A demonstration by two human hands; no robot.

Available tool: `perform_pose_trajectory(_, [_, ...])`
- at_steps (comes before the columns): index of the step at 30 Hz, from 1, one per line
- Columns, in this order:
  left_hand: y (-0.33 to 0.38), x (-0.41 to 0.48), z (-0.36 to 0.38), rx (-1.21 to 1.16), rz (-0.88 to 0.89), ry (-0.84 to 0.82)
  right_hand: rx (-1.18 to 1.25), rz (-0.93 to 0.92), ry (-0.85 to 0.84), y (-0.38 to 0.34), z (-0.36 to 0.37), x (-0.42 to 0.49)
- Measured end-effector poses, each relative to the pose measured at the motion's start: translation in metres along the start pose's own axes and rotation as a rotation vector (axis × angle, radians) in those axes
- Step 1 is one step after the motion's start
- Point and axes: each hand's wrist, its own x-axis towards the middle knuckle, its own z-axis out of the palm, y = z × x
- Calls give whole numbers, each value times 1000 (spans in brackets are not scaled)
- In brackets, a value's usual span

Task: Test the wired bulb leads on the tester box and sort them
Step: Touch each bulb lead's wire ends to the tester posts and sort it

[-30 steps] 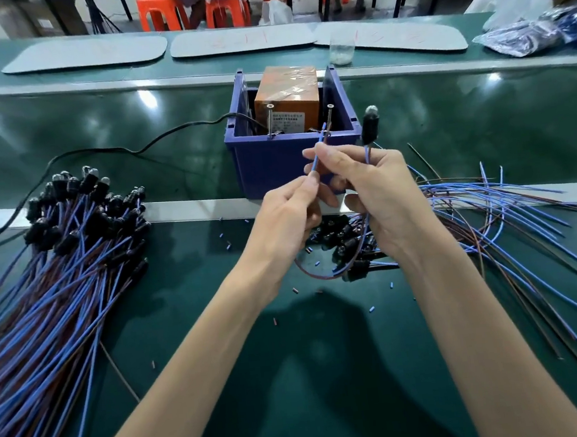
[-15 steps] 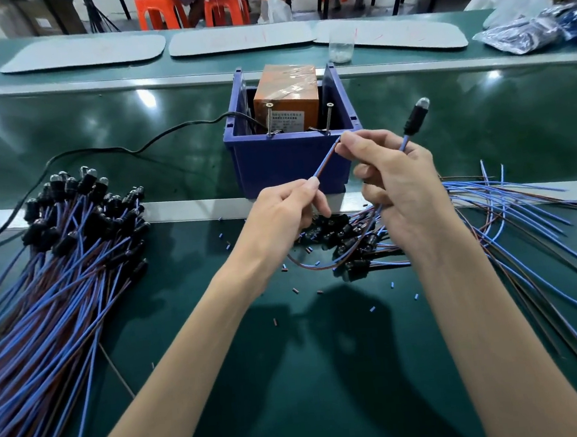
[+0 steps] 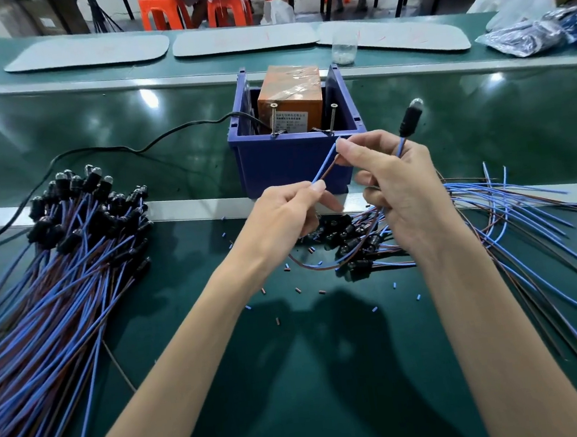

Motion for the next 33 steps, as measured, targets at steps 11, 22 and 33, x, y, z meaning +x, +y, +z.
perform_pose_trajectory(11, [-1,2,1,-71,65,131,-80,-18,-44,2,5,0])
perform_pose_trajectory(22, [-2,1,4,40,136,244,-156,-85,44,5,8,-2])
perform_pose_trajectory(33, [-7,4,-9,270,94,82,-226,-117,155,12,8,4])
